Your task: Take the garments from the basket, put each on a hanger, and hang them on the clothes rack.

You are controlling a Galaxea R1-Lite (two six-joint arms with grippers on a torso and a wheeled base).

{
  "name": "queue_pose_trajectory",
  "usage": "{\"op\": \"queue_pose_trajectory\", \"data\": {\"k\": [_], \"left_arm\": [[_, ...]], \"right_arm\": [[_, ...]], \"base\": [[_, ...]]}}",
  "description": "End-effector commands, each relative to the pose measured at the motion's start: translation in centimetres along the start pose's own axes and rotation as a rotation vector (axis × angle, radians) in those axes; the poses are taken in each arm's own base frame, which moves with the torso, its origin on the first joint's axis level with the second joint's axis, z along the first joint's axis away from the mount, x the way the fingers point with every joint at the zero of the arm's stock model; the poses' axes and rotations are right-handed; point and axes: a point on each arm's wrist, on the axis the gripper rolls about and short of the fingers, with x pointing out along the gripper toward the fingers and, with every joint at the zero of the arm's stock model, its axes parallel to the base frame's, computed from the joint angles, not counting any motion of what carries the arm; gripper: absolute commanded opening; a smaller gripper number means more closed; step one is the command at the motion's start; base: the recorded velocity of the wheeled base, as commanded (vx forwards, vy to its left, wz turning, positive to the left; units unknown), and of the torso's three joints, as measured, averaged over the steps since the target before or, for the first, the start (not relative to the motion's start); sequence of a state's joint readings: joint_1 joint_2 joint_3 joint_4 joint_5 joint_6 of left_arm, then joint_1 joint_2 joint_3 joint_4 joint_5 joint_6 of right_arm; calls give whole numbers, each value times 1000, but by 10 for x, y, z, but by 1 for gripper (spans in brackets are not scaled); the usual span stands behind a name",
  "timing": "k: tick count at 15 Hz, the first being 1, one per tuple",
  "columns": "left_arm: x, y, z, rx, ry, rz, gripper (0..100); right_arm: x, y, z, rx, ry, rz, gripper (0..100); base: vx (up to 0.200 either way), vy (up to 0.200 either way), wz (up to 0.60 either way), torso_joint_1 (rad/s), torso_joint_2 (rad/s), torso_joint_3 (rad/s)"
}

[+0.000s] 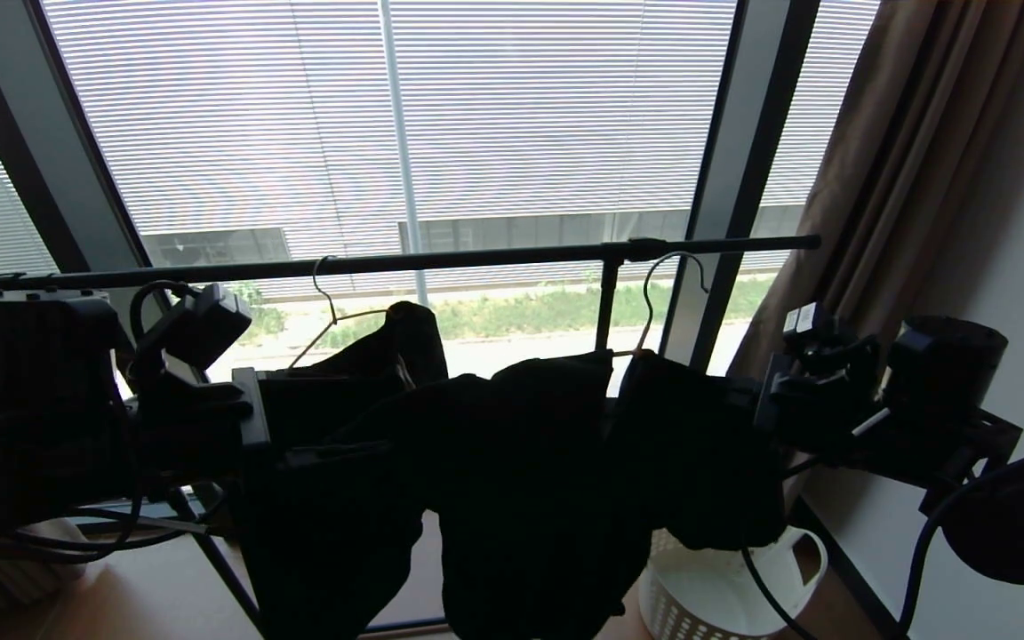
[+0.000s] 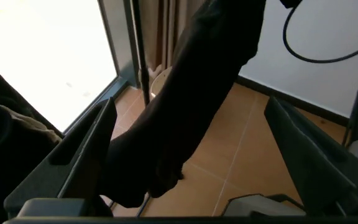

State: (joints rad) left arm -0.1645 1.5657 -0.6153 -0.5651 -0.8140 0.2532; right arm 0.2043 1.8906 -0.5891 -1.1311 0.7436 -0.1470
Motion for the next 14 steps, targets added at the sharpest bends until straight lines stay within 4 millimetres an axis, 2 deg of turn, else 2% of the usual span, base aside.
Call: {"op": "queue_pose_trajectory", "data": {"k": [1, 4, 10, 11, 14], "left_arm": [[8, 10, -23, -38, 39, -3, 100], [14, 11, -27, -29, 32, -11, 100], [25, -3, -39, -48, 71, -76, 100], [27, -1, -41, -56, 76, -75, 0], [29, 3, -42, -59, 64, -63, 0]], "right_arm": [[-6, 0, 4, -8, -11, -4, 0], [-7, 1, 5, -11, -14, -2, 0], [-9, 2, 8, -15, -20, -3, 0], [-9, 3, 9, -17, -23, -2, 0], [-8, 1, 9, -15, -21, -3, 0]], "base": [[0, 0, 0, 0, 0, 0], [0, 0, 0, 0, 0, 0], [0, 0, 0, 0, 0, 0], [0, 0, 0, 0, 0, 0], [0, 0, 0, 0, 0, 0]]}}
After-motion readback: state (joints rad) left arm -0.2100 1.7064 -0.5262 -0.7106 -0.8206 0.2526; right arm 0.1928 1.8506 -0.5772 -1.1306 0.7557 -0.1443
